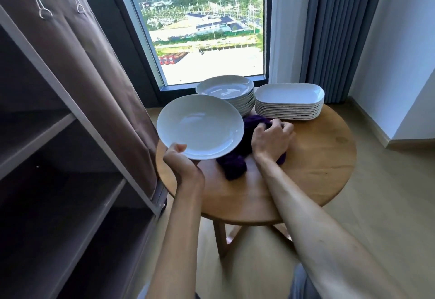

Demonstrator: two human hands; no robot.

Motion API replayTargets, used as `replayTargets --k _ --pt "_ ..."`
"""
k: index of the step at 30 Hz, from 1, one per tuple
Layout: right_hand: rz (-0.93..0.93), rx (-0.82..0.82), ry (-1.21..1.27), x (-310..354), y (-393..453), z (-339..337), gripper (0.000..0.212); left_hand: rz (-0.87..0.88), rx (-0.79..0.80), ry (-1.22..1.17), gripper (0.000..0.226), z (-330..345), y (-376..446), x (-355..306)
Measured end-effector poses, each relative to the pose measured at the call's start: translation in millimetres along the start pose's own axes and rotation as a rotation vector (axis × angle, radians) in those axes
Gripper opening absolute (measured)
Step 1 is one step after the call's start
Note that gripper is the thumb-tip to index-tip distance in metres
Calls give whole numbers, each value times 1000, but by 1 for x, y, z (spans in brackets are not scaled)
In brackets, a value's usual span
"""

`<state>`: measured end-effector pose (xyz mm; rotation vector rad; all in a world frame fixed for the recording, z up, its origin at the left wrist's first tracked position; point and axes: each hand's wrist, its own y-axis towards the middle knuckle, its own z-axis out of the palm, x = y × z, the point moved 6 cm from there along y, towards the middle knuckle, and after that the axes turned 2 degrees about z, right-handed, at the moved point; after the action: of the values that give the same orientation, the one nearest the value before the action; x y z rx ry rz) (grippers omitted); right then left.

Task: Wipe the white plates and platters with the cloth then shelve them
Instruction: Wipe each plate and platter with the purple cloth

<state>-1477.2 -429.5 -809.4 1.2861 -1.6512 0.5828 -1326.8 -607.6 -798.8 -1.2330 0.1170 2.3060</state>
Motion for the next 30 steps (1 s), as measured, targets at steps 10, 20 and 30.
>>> replayTargets --k 10,20,30 --pt "-68 411 488 92 -5 -43 7 -39 -21 77 35 -13 -3 26" --pt "-374 551 -395 46 -51 2 53 -104 156 -96 33 -2 7 43" --pt "-321 121 -39 70 -21 0 34 210 498 158 65 20 0 28"
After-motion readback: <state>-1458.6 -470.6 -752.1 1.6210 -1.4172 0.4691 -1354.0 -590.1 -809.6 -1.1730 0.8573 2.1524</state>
